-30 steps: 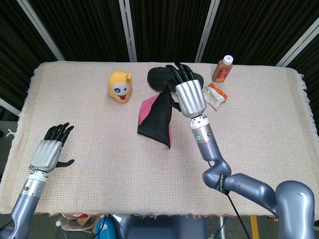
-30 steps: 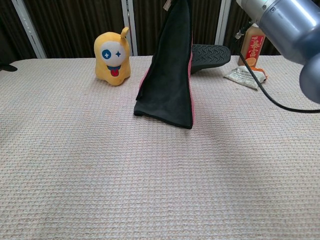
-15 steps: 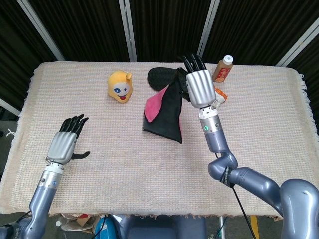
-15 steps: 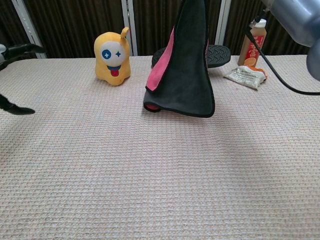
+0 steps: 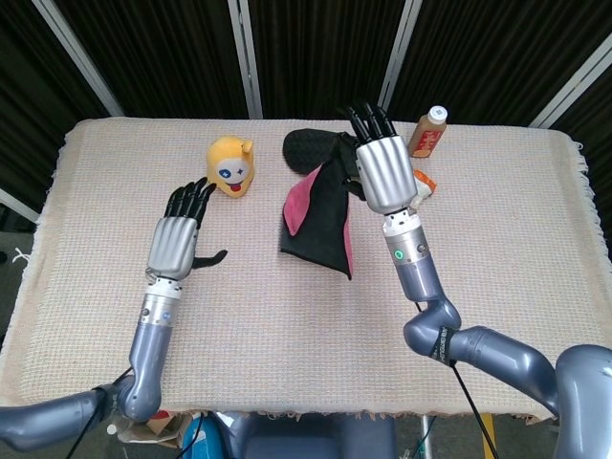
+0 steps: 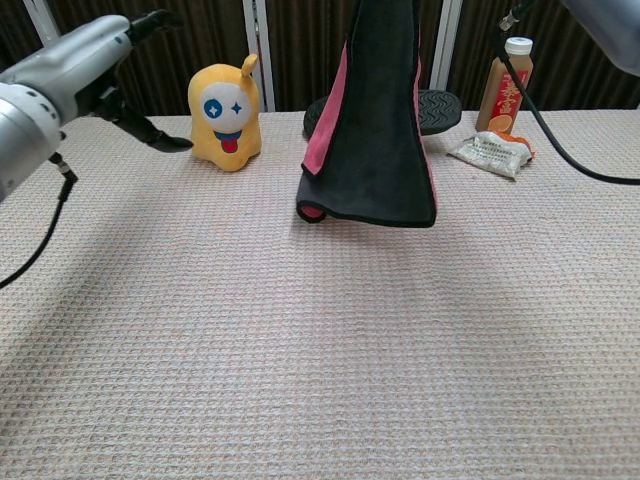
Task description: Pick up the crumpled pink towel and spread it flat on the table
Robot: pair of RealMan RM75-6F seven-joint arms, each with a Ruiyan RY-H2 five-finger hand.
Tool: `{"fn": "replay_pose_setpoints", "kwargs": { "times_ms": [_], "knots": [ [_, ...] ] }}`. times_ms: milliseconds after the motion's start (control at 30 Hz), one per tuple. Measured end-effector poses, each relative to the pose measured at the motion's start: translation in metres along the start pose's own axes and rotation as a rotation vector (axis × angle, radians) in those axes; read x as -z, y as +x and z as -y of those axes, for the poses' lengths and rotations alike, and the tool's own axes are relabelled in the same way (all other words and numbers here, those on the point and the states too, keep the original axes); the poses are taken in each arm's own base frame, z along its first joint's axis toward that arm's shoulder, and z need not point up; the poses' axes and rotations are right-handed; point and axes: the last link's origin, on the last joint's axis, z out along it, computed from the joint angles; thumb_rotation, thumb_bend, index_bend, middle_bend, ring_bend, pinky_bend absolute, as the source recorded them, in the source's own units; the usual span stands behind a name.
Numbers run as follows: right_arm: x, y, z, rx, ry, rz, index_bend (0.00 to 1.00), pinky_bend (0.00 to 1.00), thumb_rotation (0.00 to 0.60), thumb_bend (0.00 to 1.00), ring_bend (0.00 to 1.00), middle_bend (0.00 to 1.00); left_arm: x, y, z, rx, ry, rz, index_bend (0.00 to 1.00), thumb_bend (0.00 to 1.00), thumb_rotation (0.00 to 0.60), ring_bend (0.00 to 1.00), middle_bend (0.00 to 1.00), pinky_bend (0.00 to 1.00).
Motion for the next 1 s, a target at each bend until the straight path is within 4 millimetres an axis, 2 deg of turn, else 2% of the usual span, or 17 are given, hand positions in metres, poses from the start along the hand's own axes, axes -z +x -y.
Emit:
{"fn": "replay_pose_setpoints", "kwargs": {
  "times_ms": [367, 667, 1000],
  "knots": [
    [0.007, 0.016, 0.013, 0.007, 0.026, -0.009, 0.62, 0.19, 0.600, 0.50, 0.13, 0.22, -0.025, -0.034, -0.044, 0.035, -0.013, -0.058, 0.00, 0.00, 0.600, 0.00, 0.00, 0.00],
    [0.006, 0.015, 0.017, 0.014, 0.021, 0.004, 0.62, 0.19, 0.600, 0.50, 0.13, 0.22, -0.032, -0.055, -0.063, 0.090, -0.013, -0.044, 0.00, 0.00, 0.600, 0.00, 0.00, 0.00],
    [0.007, 0.013, 0.021, 0.017, 0.032, 0.010, 0.62, 0.19, 0.600, 0.50, 0.13, 0.22, -0.042, -0.072, -0.073, 0.086, -0.020, -0.058, 0.00, 0.00, 0.600, 0.00, 0.00, 0.00]
  ]
}}
